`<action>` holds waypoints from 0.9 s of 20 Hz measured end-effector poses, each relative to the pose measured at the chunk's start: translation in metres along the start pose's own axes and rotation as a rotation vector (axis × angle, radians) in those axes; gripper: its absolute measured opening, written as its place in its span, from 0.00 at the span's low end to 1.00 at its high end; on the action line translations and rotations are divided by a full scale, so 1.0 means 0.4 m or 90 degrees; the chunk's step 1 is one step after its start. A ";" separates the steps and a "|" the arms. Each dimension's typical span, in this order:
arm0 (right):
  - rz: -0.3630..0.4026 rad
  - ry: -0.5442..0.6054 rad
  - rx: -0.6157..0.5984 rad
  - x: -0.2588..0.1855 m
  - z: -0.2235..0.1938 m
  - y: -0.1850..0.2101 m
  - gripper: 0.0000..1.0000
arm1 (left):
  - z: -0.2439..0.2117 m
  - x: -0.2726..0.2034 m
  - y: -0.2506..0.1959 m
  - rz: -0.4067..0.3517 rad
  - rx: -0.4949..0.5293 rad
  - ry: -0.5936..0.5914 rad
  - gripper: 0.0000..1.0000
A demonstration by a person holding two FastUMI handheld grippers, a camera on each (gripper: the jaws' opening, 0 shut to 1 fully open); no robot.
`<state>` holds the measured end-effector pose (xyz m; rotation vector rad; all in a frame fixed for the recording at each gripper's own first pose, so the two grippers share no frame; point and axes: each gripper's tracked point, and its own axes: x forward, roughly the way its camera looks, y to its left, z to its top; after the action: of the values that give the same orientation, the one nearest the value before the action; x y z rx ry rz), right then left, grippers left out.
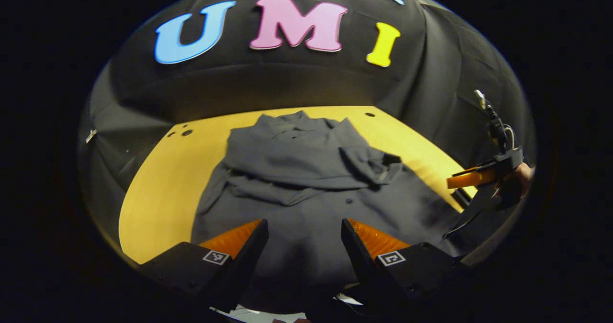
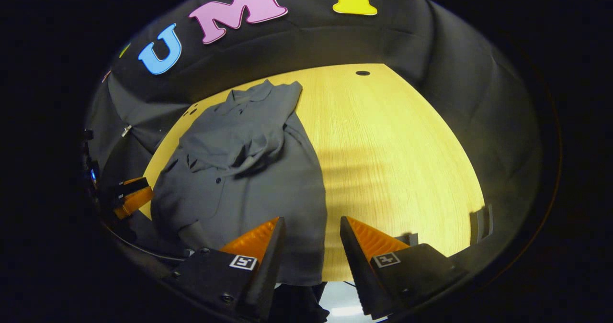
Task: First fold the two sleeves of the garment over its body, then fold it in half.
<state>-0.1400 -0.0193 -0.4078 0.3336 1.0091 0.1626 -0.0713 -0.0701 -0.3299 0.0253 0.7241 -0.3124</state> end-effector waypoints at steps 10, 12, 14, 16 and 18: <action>-0.021 0.076 0.032 0.033 -0.129 -0.015 0.72 | -0.198 -0.037 0.265 0.126 -0.054 0.109 0.96; -0.019 0.087 0.038 0.042 -0.143 -0.006 0.72 | -0.221 -0.037 0.269 0.122 -0.066 0.125 0.96; -0.019 0.094 0.038 0.047 -0.151 0.005 0.72 | -0.248 -0.031 0.264 0.114 -0.074 0.145 0.96; -0.017 0.095 0.027 0.053 -0.149 0.020 0.72 | -0.265 -0.017 0.253 0.106 -0.077 0.162 0.96; -0.029 0.097 -0.006 0.062 -0.145 0.030 0.72 | -0.289 -0.010 0.249 0.107 -0.071 0.183 0.96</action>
<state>-0.1762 0.0105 -0.4518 0.2921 1.1648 0.1532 -0.1201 0.0409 -0.4225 0.0252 1.0170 -0.1066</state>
